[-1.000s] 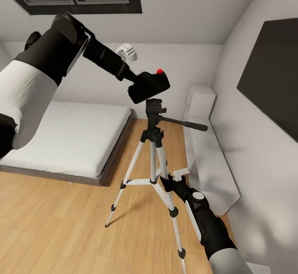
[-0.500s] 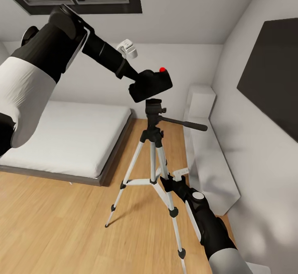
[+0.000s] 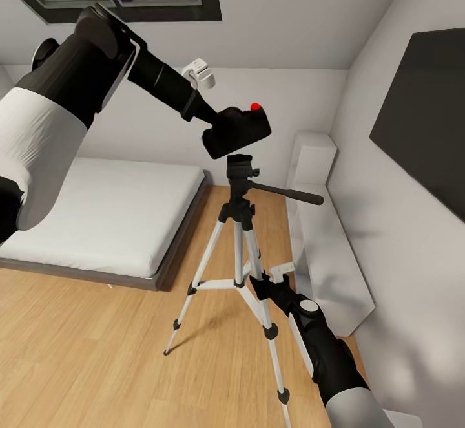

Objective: Attach the digital camera to the camera tripod in the bedroom.

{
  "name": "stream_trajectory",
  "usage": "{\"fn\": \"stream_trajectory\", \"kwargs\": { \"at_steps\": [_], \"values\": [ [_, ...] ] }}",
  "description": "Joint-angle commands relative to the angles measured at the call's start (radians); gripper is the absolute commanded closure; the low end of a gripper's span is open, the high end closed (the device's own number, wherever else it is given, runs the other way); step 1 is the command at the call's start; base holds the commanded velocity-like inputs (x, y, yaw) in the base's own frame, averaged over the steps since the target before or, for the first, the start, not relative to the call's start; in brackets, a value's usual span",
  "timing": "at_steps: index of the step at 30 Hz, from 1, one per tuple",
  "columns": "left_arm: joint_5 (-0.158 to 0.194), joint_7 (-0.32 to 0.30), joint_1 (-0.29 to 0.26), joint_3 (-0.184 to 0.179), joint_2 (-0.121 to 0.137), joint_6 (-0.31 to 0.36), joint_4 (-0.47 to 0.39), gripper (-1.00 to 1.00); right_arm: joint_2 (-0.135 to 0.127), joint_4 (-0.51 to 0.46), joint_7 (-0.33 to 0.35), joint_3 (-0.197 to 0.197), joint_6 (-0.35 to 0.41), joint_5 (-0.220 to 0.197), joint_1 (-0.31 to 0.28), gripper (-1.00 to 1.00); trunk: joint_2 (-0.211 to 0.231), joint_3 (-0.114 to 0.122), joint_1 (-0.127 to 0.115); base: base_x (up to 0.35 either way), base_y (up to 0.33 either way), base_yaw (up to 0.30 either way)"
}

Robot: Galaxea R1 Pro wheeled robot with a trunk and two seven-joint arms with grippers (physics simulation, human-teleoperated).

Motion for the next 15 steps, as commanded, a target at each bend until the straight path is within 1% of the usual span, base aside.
{"fn": "stream_trajectory", "kwargs": {
  "at_steps": [1,10,15],
  "values": [
    [-0.006,-0.009,-0.001,-0.001,0.001,0.008,0.000,1.00,0.000,0.012,0.006,-0.003,0.004,0.024,-0.001,1.00,-0.002,-0.002,0.001,0.000,0.000,0.000],
    [-0.003,0.002,-0.001,-0.001,-0.004,0.005,0.009,1.00,-0.001,0.005,0.006,-0.003,0.004,0.025,-0.001,1.00,-0.002,-0.002,0.001,0.000,0.000,0.000],
    [0.001,0.004,-0.001,0.002,-0.004,0.005,0.037,1.00,0.000,0.004,0.006,-0.004,0.004,0.026,-0.001,1.00,-0.002,-0.002,0.001,0.000,0.000,0.000]
  ]
}}
